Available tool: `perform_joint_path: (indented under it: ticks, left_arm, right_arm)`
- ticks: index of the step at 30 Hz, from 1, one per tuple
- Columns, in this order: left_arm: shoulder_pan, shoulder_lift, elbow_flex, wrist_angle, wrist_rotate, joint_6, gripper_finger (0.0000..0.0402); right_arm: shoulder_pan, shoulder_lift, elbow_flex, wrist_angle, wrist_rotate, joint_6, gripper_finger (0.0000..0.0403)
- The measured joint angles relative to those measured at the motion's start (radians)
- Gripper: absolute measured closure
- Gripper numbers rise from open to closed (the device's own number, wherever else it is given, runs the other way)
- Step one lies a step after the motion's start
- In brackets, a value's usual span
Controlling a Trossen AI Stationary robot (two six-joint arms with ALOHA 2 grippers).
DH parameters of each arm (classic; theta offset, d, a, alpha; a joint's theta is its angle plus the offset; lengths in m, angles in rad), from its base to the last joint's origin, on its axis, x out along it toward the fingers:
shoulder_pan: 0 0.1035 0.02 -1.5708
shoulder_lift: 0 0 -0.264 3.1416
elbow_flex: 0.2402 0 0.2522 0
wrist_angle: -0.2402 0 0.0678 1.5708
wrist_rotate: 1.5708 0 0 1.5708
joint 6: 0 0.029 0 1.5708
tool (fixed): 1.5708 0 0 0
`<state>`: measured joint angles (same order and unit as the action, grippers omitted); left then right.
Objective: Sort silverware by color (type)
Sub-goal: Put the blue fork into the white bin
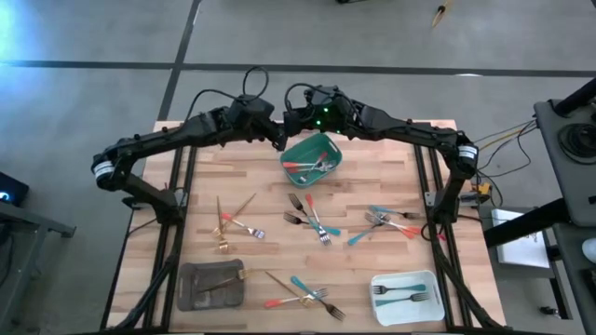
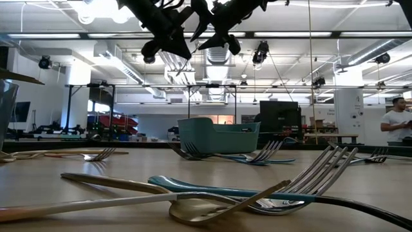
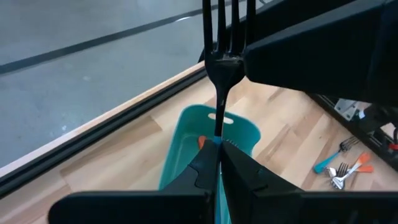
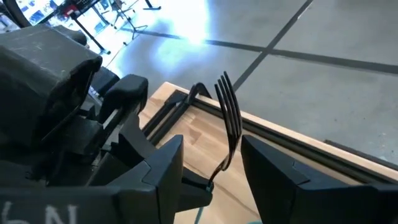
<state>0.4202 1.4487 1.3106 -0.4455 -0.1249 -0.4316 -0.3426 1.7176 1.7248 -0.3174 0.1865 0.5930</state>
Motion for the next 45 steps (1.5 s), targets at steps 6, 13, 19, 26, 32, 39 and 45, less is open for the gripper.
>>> perform_joint_path:
  ticks: [6, 13, 19, 26, 32, 39, 45]
  left_arm:
    - [0.0, -0.007, -0.01, 0.001, -0.003, 0.002, 0.0401]
    - [-0.009, -0.009, -0.002, 0.035, -0.009, 0.095, 0.0401]
    - [-0.01, -0.013, -0.008, 0.032, -0.002, 0.124, 0.0401]
    - [-0.015, -0.026, -0.009, 0.015, 0.065, 0.164, 0.0401]
    - [-0.013, -0.03, -0.009, 0.013, 0.063, 0.18, 0.0401]
    - [-0.012, -0.032, -0.01, 0.008, 0.06, 0.188, 0.0401]
    - [-0.006, -0.043, -0.011, 0.009, 0.018, 0.196, 0.0401]
  right_arm:
    - [-0.009, 0.0, 0.0, -0.007, -0.002, 0.0, 0.0262]
    - [-0.012, -0.001, 0.0, -0.005, -0.011, 0.0, 0.0262]
    - [-0.014, -0.001, 0.0, -0.009, -0.008, -0.012, 0.0266]
    - [-0.022, 0.003, -0.002, -0.012, 0.013, -0.061, 0.0356]
    - [-0.031, 0.003, -0.002, -0.006, 0.004, -0.071, 0.0393]
    - [-0.03, 0.001, -0.002, -0.006, -0.006, -0.094, 0.0394]
    - [-0.03, -0.004, -0.002, -0.004, -0.012, -0.097, 0.0394]
